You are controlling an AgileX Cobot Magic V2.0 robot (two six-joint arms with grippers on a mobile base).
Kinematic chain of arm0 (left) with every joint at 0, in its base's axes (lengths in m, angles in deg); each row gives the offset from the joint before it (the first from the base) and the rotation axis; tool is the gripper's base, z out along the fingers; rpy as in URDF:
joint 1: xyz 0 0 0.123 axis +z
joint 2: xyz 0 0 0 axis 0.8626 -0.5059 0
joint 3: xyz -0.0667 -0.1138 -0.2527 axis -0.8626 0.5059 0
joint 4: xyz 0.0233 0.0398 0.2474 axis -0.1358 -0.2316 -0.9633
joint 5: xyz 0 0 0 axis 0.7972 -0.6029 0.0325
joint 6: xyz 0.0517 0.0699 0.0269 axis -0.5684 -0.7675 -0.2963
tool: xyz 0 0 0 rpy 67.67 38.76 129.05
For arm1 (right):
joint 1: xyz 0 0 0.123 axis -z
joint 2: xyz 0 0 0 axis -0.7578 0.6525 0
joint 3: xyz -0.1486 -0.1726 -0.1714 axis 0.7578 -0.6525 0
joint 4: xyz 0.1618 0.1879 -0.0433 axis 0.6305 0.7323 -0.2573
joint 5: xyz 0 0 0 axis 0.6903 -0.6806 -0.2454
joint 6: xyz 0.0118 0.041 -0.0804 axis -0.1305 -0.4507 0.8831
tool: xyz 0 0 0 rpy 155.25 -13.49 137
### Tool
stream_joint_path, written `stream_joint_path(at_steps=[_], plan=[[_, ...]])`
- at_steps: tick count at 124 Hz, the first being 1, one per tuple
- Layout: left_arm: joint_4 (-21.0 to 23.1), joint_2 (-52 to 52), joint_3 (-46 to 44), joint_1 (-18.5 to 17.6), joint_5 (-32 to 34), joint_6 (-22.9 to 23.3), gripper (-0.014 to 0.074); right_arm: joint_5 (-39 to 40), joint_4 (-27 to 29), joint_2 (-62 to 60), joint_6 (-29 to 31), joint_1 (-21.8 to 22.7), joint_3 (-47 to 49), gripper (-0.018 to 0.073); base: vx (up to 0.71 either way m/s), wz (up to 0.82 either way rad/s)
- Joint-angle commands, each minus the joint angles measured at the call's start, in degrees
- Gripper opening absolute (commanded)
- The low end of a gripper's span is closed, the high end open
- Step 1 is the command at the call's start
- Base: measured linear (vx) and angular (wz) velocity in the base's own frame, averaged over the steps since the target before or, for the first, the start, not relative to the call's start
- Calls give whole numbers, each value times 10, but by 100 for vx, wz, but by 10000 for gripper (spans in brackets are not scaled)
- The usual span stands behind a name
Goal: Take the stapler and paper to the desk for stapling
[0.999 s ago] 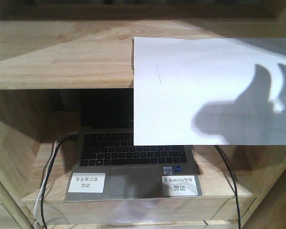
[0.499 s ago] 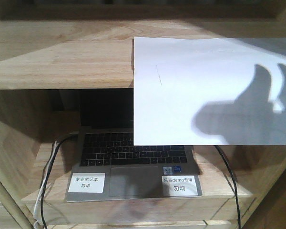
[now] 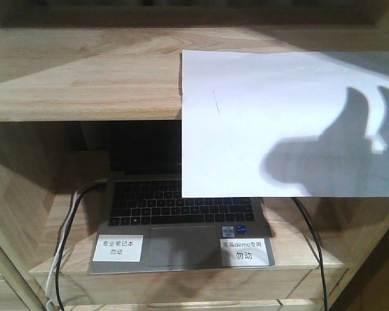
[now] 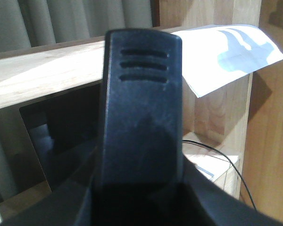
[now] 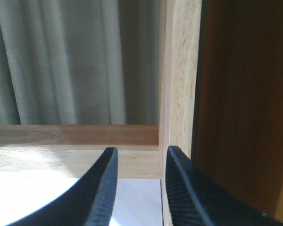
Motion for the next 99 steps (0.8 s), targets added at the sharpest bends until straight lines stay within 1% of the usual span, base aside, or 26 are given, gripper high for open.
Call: stream_joint_path(at_steps=[1, 41, 55, 63, 69, 70, 73, 78, 81, 82, 88, 91, 92, 95, 96, 99], plan=[[11, -7, -13, -1, 70, 0, -6, 42, -2, 5, 2, 1, 15, 239, 0, 0], [11, -7, -13, -1, 70, 0, -6, 43, -3, 5, 2, 1, 15, 245, 0, 0], [11, -7, -13, -1, 70, 0, -6, 43, -5, 5, 2, 1, 15, 278, 0, 0], [11, -7, -13, -1, 70, 0, -6, 43, -5, 5, 2, 1, 15, 321, 0, 0], [11, -7, -13, -1, 70, 0, -6, 43, -4, 5, 2, 1, 15, 366, 0, 0], [11, -7, -13, -1, 70, 0, -6, 43, -4, 5, 2, 1, 15, 388, 0, 0], [11, -7, -13, -1, 70, 0, -6, 43, -4, 5, 2, 1, 15, 405, 0, 0], [11, -7, -13, -1, 70, 0, -6, 43, -4, 5, 2, 1, 15, 465, 0, 0], [11, -7, -13, -1, 70, 0, -6, 43, -4, 5, 2, 1, 15, 475, 0, 0], [11, -7, -13, -1, 70, 0, -6, 43, -4, 5, 2, 1, 15, 503, 0, 0], [11, -7, -13, -1, 70, 0, -6, 43, -4, 5, 2, 1, 15, 571, 0, 0], [11, -7, -13, -1, 70, 0, -6, 44, -4, 5, 2, 1, 15, 589, 0, 0], [11, -7, -13, -1, 70, 0, -6, 43, -4, 5, 2, 1, 15, 617, 0, 0], [11, -7, -13, -1, 70, 0, -6, 44, -4, 5, 2, 1, 15, 636, 0, 0], [11, -7, -13, -1, 70, 0, -6, 45, -4, 5, 2, 1, 15, 661, 0, 0], [11, -7, -13, -1, 70, 0, -6, 45, -4, 5, 2, 1, 15, 677, 0, 0]])
